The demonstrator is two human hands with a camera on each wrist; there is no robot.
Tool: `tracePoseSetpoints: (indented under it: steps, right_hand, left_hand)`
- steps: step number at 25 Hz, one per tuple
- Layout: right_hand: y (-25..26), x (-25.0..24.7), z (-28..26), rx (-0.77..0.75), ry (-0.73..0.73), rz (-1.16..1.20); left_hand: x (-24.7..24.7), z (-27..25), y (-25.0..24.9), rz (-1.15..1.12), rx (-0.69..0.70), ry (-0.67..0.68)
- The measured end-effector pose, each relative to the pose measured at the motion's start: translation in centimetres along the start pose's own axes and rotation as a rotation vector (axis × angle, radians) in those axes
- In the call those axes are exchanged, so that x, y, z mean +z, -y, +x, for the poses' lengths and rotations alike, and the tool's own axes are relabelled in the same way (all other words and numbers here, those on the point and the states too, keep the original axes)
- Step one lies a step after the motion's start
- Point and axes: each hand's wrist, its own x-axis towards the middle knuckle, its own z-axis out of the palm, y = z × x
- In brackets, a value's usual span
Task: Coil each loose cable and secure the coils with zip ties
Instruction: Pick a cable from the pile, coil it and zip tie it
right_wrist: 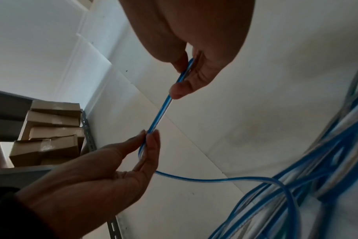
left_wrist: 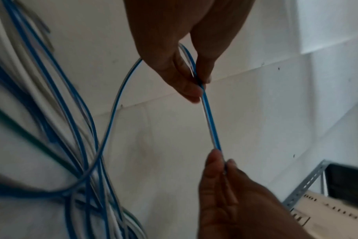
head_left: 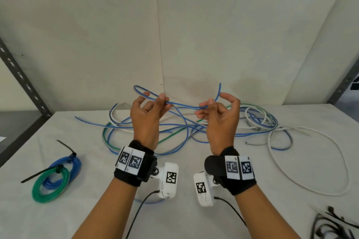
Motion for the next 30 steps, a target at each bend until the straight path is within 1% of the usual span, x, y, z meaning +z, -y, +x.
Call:
tracePoseSetpoints:
  steps: [1, 2, 5, 7, 8, 10, 12, 13, 16, 17, 20, 21, 23, 26, 28, 30]
  right_hand:
    - [0.2, 0.1, 0.0, -0.010, 0.013, -0.032]
    - [0.3, 0.2, 0.0, -0.021, 0.035, -0.076]
    - [0.8, 0.1, -0.2, -0.046, 0.137, -0.226]
    - [1.1, -0.1, -0.1, -0.082, 0.240, -0.330]
    - [1.3, -0.2, 0.1, -0.101, 0.294, -0.388]
    - [1.6, -0.4, 0.2, -0.139, 0.384, -0.487]
    - [1.6, -0.5, 0.3, -0.188, 0.441, -0.572]
    - [1.4, -0.4, 0.3, -0.228, 0.461, -0.615]
    - [1.6, 0.1, 0.1, -0.353, 0.484, -0.704]
    - [1.7, 0.1, 0.0, -0.362, 0.474, -0.703]
    - [2.6, 0.3, -0.3, -0.282, 0.419, -0.586]
    - [2.9, 0.3, -0.4, -0.273, 0.422, -0.570]
    - [3.0, 0.1, -0.4, -0.287, 0.459, -0.611]
    - [2.2, 0.1, -0.3, -0.327, 0.481, -0.660]
    - [1.7, 0.0, -0.4, -0.290, 0.469, -0.629]
    - [1.6, 0.1, -0.5, -0.279, 0.472, -0.666]
  left_hand:
    - [0.1, 0.1, 0.0, 0.003, -0.002, 0.003]
    - [0.0, 0.1, -0.2, 0.058, 0.012, 0.023]
    - [-0.6, -0.2, -1.1, 0.323, 0.094, 0.207]
    - [-1.2, 0.0, -1.7, 0.415, 0.109, 0.312]
    - [-1.4, 0.1, -2.0, 0.437, 0.107, 0.330]
    - [-1.6, 0.3, -2.5, 0.419, 0.096, 0.308]
    - [-1.5, 0.3, -2.7, 0.400, 0.083, 0.291]
    - [-1.5, 0.2, -2.7, 0.418, 0.082, 0.304]
    - [-1.4, 0.0, -3.1, 0.513, 0.064, 0.431]
    - [-1.4, -0.1, -3.3, 0.534, 0.041, 0.475]
    - [-1.4, -0.6, -3.9, 0.549, -0.035, 0.542]
    - [-1.4, -0.8, -4.1, 0.569, -0.045, 0.565]
    - [-1.3, -0.9, -4.3, 0.625, -0.060, 0.616]
    - [-1.5, -0.7, -4.4, 0.745, -0.047, 0.616]
    - [-1.6, -0.5, -4.3, 0.869, 0.009, 0.607]
    - [-1.6, -0.4, -4.3, 0.963, 0.062, 0.594]
